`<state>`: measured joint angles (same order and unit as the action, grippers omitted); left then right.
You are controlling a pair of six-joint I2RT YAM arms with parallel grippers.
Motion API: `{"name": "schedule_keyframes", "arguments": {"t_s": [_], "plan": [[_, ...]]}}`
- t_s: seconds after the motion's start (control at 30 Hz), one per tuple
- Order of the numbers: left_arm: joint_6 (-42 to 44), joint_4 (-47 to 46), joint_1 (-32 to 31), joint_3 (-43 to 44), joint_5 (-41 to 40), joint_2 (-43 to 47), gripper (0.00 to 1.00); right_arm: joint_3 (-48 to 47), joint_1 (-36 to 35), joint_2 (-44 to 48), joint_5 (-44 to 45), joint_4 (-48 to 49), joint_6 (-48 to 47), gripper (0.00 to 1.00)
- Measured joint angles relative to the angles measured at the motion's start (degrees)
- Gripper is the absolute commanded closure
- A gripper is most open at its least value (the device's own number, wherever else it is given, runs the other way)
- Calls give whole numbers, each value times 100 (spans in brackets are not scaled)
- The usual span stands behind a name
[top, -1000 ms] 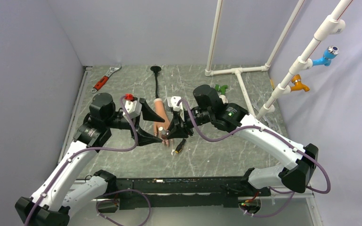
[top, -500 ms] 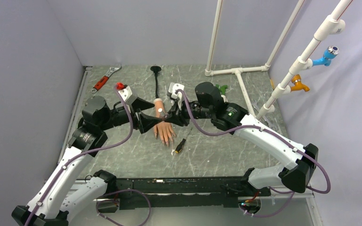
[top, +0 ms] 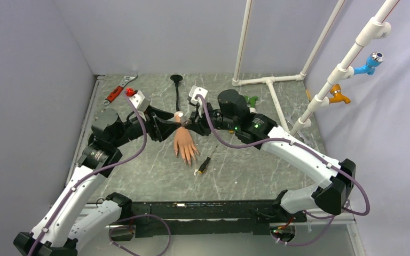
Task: Paint the nails
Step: Screw the nail polish bottle.
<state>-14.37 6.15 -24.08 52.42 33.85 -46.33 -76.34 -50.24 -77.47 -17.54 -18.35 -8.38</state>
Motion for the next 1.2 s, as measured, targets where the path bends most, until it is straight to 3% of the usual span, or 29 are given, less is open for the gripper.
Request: {"name": "schedule_keyframes", "arguments": {"t_s": [0.27, 0.53, 0.73, 0.83, 1.2], "plan": [[-96, -203, 0, -140, -157, -7, 45, -74, 0, -114, -201, 0, 2, 100], [-81, -219, 0, -140, -157, -111, 60, -166, -7, -260, -442, -2, -11, 100], [-103, -238, 0, -140, -48, -234, 81, -181, -11, -284, -553, -2, -13, 100], [-103, -254, -2, -140, 13, -271, 100, -181, -11, -289, -562, -17, -13, 100], [286, -234, 39, -125, 645, -378, 100, -175, -11, -275, -664, -186, -17, 100]]}}
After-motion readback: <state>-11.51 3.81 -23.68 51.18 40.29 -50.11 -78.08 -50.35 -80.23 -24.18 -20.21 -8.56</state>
